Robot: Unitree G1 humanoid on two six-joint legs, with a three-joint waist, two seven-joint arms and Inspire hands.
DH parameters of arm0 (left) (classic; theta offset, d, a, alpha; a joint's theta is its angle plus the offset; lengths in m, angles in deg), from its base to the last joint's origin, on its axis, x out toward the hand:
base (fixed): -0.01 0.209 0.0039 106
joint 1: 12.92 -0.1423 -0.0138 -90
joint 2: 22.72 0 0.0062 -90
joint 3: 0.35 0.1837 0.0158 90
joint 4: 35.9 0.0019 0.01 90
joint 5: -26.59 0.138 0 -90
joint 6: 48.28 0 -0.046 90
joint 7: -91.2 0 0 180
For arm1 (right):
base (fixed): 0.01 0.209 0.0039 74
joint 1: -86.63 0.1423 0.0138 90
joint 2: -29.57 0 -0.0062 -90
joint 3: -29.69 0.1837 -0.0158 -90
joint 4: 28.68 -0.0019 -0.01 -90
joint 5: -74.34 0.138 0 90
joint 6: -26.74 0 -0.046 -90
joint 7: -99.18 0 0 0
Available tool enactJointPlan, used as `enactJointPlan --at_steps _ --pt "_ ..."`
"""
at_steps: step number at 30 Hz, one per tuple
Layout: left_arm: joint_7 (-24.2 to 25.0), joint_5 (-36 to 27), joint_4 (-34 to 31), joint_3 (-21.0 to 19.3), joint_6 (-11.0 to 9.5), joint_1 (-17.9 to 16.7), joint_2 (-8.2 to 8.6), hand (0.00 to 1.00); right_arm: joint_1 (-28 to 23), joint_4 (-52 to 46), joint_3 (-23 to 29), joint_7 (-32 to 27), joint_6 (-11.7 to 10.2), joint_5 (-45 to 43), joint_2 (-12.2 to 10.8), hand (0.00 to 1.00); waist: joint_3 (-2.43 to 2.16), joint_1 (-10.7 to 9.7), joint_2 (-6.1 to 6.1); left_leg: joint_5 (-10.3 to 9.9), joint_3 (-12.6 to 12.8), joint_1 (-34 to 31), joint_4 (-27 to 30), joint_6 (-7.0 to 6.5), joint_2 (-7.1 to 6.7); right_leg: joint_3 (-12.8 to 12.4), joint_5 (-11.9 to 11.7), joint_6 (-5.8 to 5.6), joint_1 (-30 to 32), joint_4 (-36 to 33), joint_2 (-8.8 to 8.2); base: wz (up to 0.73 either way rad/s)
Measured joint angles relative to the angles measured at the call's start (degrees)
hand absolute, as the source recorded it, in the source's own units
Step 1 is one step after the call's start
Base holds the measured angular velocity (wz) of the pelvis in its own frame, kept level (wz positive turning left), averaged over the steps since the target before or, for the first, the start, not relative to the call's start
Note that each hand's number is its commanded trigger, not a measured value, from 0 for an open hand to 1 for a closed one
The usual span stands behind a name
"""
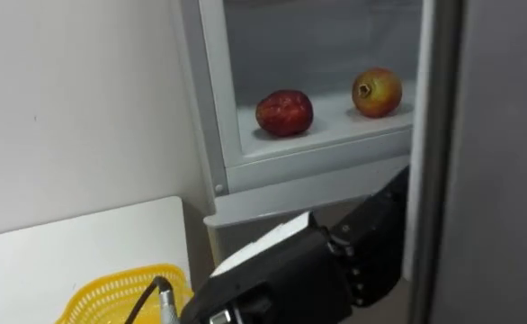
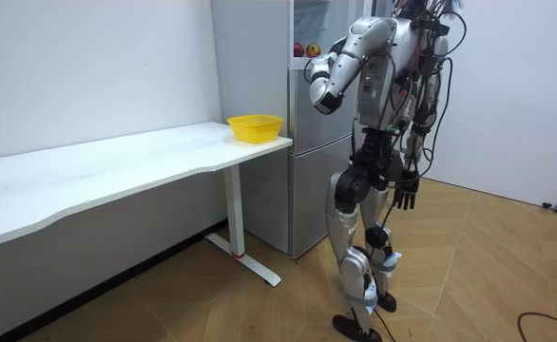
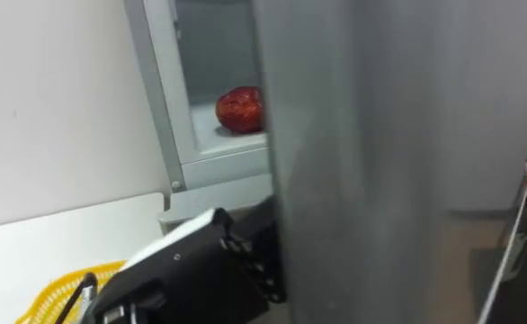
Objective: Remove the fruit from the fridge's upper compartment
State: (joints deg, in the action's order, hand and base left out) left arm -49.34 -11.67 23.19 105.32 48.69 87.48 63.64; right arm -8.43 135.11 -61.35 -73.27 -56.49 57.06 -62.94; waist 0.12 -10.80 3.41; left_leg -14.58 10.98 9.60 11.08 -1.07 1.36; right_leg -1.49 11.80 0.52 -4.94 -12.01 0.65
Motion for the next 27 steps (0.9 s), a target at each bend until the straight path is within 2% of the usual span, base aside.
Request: enactJointPlan --at_steps 3,8,27 --pt "1.3 -0.1 0.0 0.1 0.0 1.4 -0.18 0.00 -0.4 -0.1 0.1 0.1 -0.4 1.0 0.2 0.00 0.15 -0.1 -0.23 0.0 0.7 0.5 -0.5 0.00 0.06 -1.2 -0.1 0.04 0.1 -0.5 0.35 -0.20" --pt "2.2 -1.0 0.0 0.0 0.0 1.6 -0.16 0.00 -0.6 -0.4 0.1 0.9 -0.4 1.6 0.2 0.00 0.30 -0.2 -0.52 0.0 1.6 1.0 -0.5 0.00 0.10 -2.7 -0.1 0.09 0.1 -0.6 0.58 -0.18" --pt "1.0 -2.3 0.0 0.2 0.0 1.9 -0.52 0.00 -0.5 -0.3 0.2 0.9 -0.6 4.2 0.2 0.00 0.15 -1.5 -0.52 0.0 1.7 0.9 -0.5 0.00 0.07 -3.0 -0.1 0.06 0.8 -0.8 0.61 -0.01"
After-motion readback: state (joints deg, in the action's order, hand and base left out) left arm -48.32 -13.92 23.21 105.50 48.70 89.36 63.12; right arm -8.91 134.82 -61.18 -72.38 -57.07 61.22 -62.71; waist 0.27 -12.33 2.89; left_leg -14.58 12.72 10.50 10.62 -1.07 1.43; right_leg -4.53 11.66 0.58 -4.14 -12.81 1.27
